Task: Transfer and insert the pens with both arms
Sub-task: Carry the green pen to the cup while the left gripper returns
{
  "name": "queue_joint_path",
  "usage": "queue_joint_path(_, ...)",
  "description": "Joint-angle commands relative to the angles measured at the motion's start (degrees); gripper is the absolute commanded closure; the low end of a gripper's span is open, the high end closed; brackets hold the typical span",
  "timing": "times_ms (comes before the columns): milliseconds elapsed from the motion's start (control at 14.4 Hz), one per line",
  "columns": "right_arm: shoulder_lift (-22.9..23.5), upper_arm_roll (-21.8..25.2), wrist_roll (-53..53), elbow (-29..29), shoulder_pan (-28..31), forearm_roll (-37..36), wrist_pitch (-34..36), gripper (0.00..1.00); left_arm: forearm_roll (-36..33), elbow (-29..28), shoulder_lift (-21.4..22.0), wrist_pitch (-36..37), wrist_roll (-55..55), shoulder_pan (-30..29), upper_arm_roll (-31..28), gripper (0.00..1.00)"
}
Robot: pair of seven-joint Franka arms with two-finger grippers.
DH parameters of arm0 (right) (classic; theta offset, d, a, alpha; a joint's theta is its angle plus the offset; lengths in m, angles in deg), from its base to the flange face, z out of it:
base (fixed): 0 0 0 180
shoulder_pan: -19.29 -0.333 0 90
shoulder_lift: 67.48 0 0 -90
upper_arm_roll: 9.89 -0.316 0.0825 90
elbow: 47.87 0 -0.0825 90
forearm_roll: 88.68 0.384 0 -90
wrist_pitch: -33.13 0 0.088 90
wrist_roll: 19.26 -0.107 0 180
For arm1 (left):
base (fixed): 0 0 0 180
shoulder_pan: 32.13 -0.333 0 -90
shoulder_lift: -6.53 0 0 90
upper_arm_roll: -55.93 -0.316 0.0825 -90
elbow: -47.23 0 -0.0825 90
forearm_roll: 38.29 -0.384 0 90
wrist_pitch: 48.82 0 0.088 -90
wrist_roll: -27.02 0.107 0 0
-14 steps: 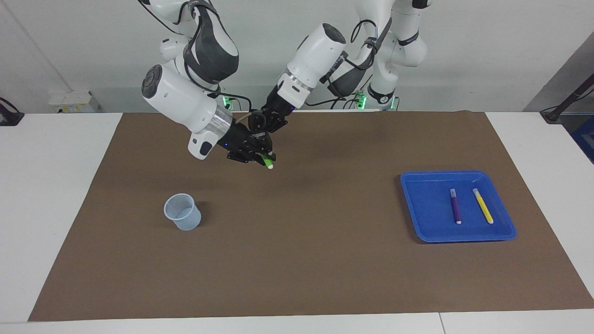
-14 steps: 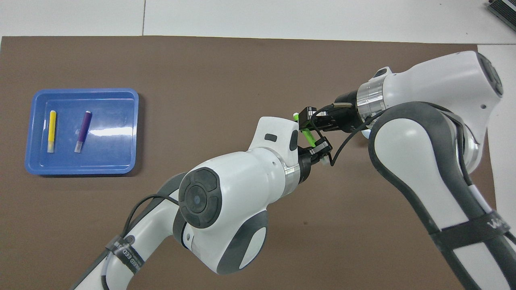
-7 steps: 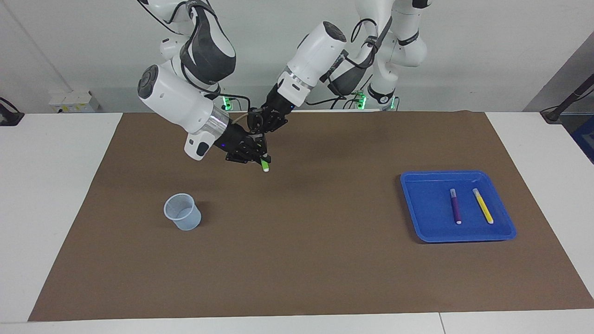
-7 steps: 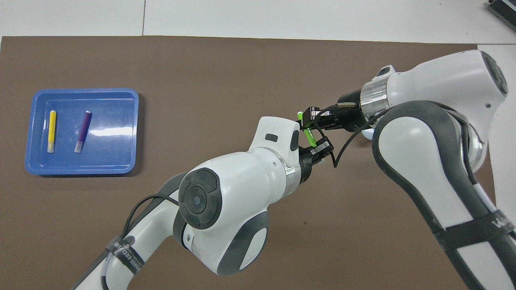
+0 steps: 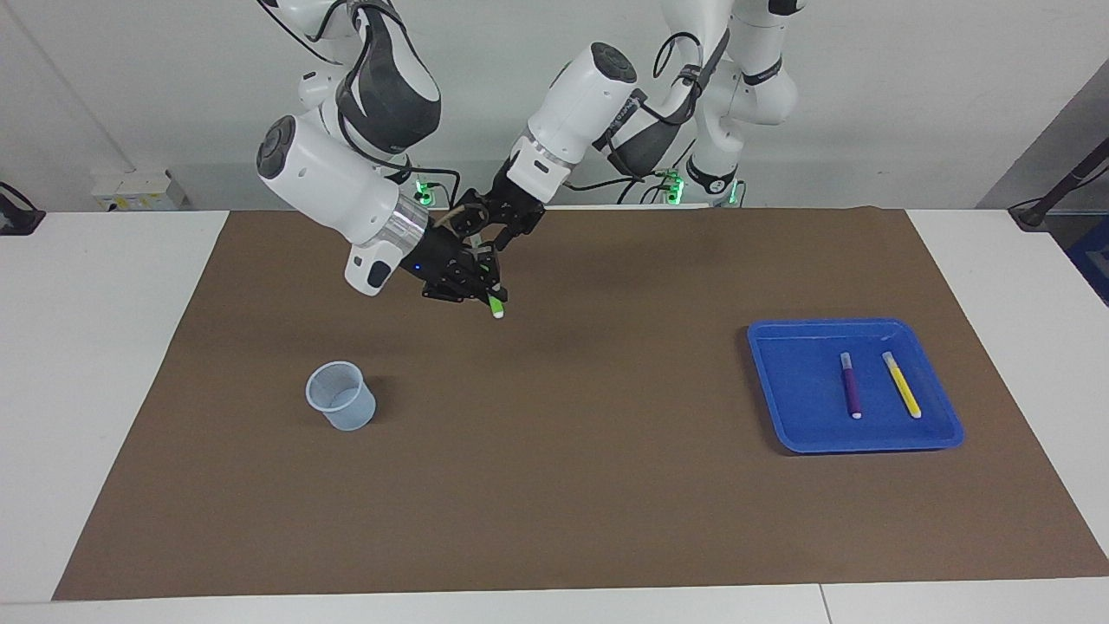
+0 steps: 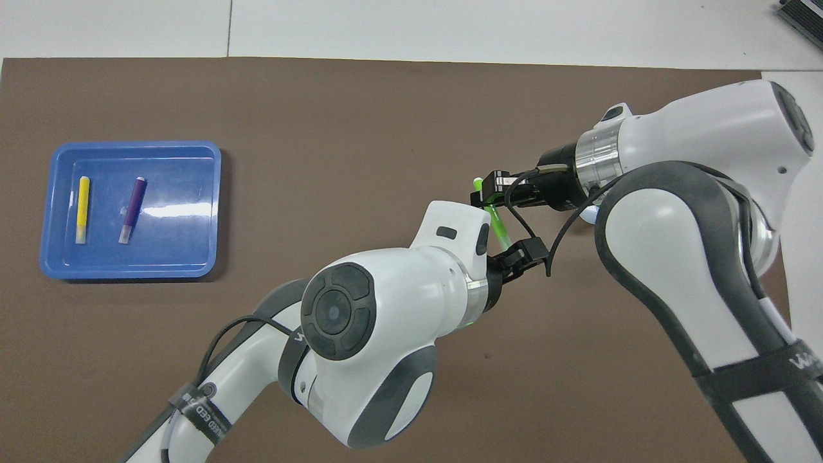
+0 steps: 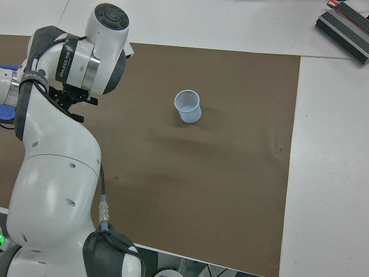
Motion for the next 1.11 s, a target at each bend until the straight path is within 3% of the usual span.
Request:
queue_joint_path(0, -1.4, -0.3, 2.1, 2.7, 1.1, 1.3, -2.0, 1.0, 0.9, -0.1, 3.8, 6.7, 0.5, 0.2, -0.8, 0.0)
queue_joint_path(278, -2.0, -0.3, 11.1, 8.4, 1.4, 1.7, -15.6, 1.0, 0.3, -0.2, 7.5, 14.9, 0.9, -1.3, -1.2, 0.0)
queue_joint_path(486, -1.4, -0.3, 21.1, 8.5, 5.5, 1.7, -20.9, 1.0, -1.4, -0.2, 10.6, 23.0, 4.4, -6.1, -1.2, 0.0)
queue_joint_path(763, -0.9, -0.3, 46.6, 11.4, 10.5, 3.0, -33.8, 1.0, -4.4, -0.2, 12.0, 32.3, 13.2, -12.7, -1.2, 0.0)
queue_joint_path(1041, -1.8, -0.3, 74.6, 14.7, 13.0, 22.4, -33.7, 1.0, -8.0, -0.2, 12.2, 36.9, 20.0, -19.2, -1.2, 0.0)
